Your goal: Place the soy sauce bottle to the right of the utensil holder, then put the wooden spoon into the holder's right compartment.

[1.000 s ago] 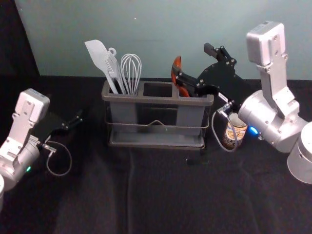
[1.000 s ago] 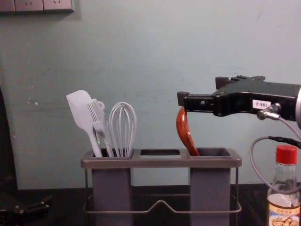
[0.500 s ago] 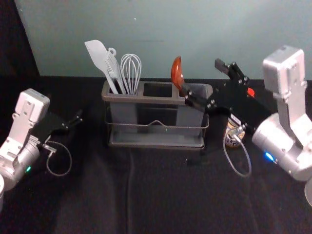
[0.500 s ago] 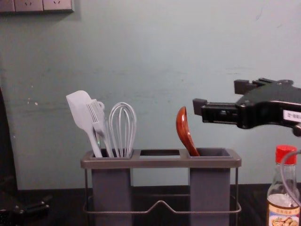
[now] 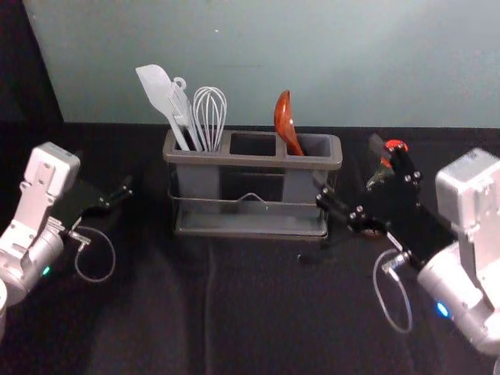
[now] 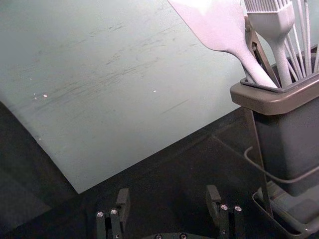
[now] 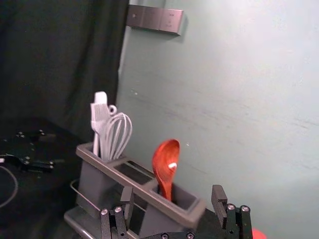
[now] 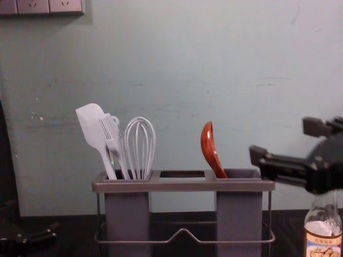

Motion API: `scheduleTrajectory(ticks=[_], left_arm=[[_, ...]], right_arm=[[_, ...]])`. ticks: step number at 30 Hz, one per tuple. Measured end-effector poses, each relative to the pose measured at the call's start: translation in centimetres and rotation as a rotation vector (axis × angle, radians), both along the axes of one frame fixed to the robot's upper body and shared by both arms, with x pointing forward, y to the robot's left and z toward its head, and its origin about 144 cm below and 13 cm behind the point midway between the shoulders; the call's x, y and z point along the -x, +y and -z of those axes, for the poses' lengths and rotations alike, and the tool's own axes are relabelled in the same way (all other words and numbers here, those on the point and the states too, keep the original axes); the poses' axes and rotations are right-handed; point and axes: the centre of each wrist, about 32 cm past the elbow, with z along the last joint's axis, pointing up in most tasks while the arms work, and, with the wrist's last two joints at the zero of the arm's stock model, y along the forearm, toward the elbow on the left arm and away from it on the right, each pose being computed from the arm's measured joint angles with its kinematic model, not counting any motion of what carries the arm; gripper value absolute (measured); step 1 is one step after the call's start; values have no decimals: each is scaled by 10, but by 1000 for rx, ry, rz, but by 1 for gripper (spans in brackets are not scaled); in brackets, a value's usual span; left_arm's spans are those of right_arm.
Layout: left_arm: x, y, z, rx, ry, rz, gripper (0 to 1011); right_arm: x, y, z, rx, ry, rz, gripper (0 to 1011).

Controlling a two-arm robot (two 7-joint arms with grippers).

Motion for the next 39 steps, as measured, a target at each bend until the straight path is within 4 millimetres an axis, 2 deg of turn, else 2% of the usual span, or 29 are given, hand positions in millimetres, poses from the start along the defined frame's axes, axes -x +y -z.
scheduleTrajectory(ticks=[6,18,28,39], left_arm=[[0,0,0,0,0,0,1005],[0,0,0,0,0,0,1005],[0,0,0,0,0,0,1005],[0,0,0,0,0,0,1005]], right_arm=[[14,-2,31,-16,-50,71,1002],[19,-8,82,-44,-15,137,1003],[21,-8,103,-86,47,147,1002],[19,-8,115,-105,87,146,1003]])
